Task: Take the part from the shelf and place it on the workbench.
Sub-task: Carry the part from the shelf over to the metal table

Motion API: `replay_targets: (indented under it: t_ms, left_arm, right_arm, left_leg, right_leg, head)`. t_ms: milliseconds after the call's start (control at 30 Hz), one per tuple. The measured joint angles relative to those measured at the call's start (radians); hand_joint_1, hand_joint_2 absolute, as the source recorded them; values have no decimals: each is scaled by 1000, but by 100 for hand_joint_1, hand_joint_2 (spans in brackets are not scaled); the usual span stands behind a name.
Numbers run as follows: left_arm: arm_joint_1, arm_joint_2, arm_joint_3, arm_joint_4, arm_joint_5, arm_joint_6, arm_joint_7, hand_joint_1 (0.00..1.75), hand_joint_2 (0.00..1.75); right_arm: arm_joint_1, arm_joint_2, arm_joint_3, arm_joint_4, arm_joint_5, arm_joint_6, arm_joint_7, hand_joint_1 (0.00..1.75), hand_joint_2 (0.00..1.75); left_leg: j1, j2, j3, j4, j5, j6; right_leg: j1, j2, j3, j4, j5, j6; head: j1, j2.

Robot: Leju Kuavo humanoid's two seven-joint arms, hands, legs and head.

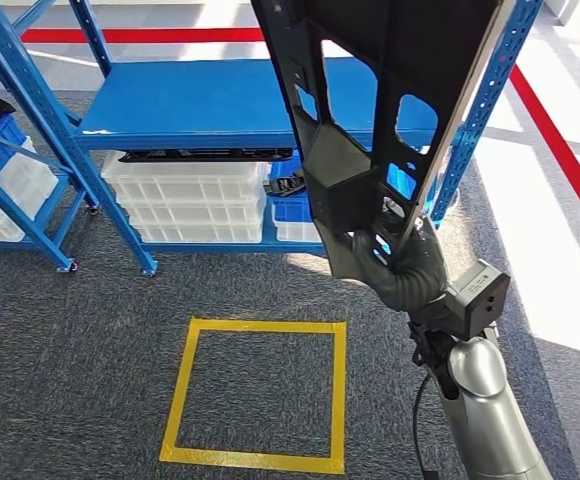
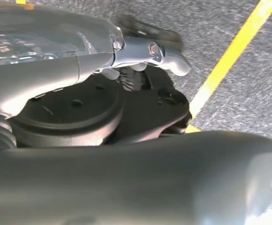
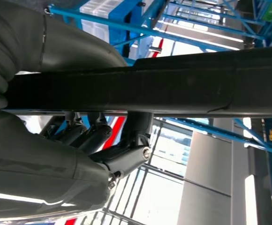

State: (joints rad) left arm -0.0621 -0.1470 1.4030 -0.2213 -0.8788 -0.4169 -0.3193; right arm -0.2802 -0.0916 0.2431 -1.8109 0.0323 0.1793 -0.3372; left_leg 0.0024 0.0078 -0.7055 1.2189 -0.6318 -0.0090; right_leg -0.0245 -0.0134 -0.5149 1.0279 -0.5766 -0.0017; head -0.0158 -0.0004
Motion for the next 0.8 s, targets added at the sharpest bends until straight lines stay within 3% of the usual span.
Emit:
replay_targets:
  t_ms: [33, 67, 133, 167, 200, 267, 300, 367, 400, 433, 467, 533, 567, 600, 633, 667, 700, 767, 800]
  left_arm:
    - [-2, 0, 0, 0, -1, 0, 0, 0, 175]
    - [-3, -1, 0, 0, -1, -1, 0, 0, 175]
    - [-5, -3, 0, 1, -3, -1, 1, 0, 175]
    - [-5, -3, 0, 1, -4, -1, 1, 0, 175]
    - [-6, -4, -1, 1, -5, -2, 0, 0, 175]
    - [-10, -4, -2, 1, -7, -3, -2, 0, 175]
    - [-12, -4, -3, 1, -8, -4, -2, 0, 175]
    - [-13, -5, -4, 2, -12, -4, -3, 0, 175]
    - [-12, -6, -5, 2, -13, -4, -4, 0, 175]
    - [-11, -7, -5, 2, -14, -4, -4, 0, 175]
    - [-11, -9, -5, 3, -15, -5, -4, 0, 175]
    - [-11, -11, -6, 3, -16, -4, -3, 0, 175]
    - [-12, -12, -6, 3, -16, -3, -2, 0, 175]
    - [-12, -12, -6, 3, -16, -1, -2, 0, 175]
    - [-12, -12, -6, 3, -16, 2, 1, 0, 175]
    - [-12, -12, -6, 3, -15, 5, 3, 0, 175]
    - [-12, -13, -6, 3, -15, 10, 5, 0, 175]
    - [-13, -14, -6, 3, -16, 20, 11, 0, 175]
    - [-14, -15, -6, 3, -17, 24, 15, 0, 175]
  right_arm:
    - [0, 0, 0, 0, 0, 0, 1, 175, 175]
    - [1, -1, 0, 0, 0, 0, 2, 175, 175]
    - [2, -1, 0, 0, 2, -1, 3, 175, 175]
    - [3, -2, 0, 0, 2, -1, 4, 175, 175]
    - [3, -3, 0, -1, 2, -2, 4, 175, 175]
    - [0, -3, -1, -3, 2, -4, 5, 175, 175]
    - [-1, -3, -1, -3, 2, -6, 7, 175, 175]
    - [-3, -4, -2, -3, 3, -8, 12, 175, 175]
    - [-3, -5, -2, -2, 4, -9, 15, 175, 175]
    - [-3, -6, -3, -2, 5, -10, 17, 175, 175]
    - [-4, -7, -4, -1, 5, -11, 20, 175, 175]
    - [-4, -8, -5, 1, 5, -12, 26, 175, 175]
    - [-4, -9, -6, 2, 4, -12, 28, 175, 175]
    - [-3, -9, -8, 4, 2, -12, 30, 175, 175]
    - [-3, -10, -10, 6, 0, -12, 31, 175, 175]
    - [-3, -10, -12, 7, -3, -12, 33, 175, 175]
    - [-4, -10, -14, 8, -6, -12, 34, 175, 175]
    - [-7, -10, -18, 8, -13, -11, 36, 175, 175]
    - [-8, -11, -19, 8, -16, -10, 36, 175, 175]
  left_leg:
    - [2, 0, -1, 56, -27, -3]
    - [3, 0, 5, 97, -26, -3]
    - [3, 0, 50, 104, 34, 3]
    - [1, -1, 93, 62, 61, 11]
    - [-3, -3, 155, -10, 68, 19]
    - [-12, -8, 265, -165, 39, 33]
    - [-17, -9, 294, -214, 26, 37]
    - [-19, -8, 288, -244, 33, 43]
    - [-18, -7, 275, -249, 44, 49]
    - [-16, -5, 260, -252, 55, 56]
    - [-14, -4, 243, -251, 63, 61]
    - [-16, -1, 202, -232, 82, 67]
    - [-17, 1, 181, -222, 90, 68]
    - [-18, 2, 161, -212, 97, 68]
    - [-19, 4, 139, -202, 104, 67]
    - [-18, 5, 120, -192, 111, 64]
    - [-19, 6, 103, -182, 117, 61]
    - [-22, 6, 80, -164, 128, 53]
    - [-24, 6, 73, -159, 135, 49]
  right_leg:
    - [2, -2, -20, 2, 14, -1]
    - [3, -4, -40, 5, 27, -1]
    - [6, -5, -83, 13, 53, 1]
    - [8, -5, -100, 16, 65, 2]
    - [9, -4, -113, 18, 76, 5]
    - [11, -4, -128, 20, 100, 13]
    - [9, -5, -134, 18, 113, 19]
    - [7, -3, -150, 12, 132, 32]
    - [6, 1, -160, 17, 117, 36]
    - [7, 5, -170, 37, 81, 38]
    - [7, 8, -180, 77, 27, 38]
    - [7, 9, -192, 196, -61, 40]
    - [8, 9, -192, 252, -70, 42]
    - [8, 9, -184, 287, -55, 45]
    - [7, 9, -166, 294, -20, 47]
    - [7, 9, -133, 269, 13, 49]
    - [8, 9, -86, 216, 27, 49]
    - [9, 9, 11, 80, -1, 41]
    - [10, 9, 40, 33, -23, 38]
  head:
    - [0, 0]
    - [0, 0]
    - [0, 0]
    - [0, 0]
    - [0, 0]
    - [0, 0]
    - [0, 0]
    - [0, 0]
    - [0, 0]
    - [1, 0]
    - [1, 0]
    - [2, 0]
    - [2, 0]
    - [2, 0]
    - [2, 0]
    - [2, 0]
    - [3, 0]
    - [2, 0]
    - [1, 0]
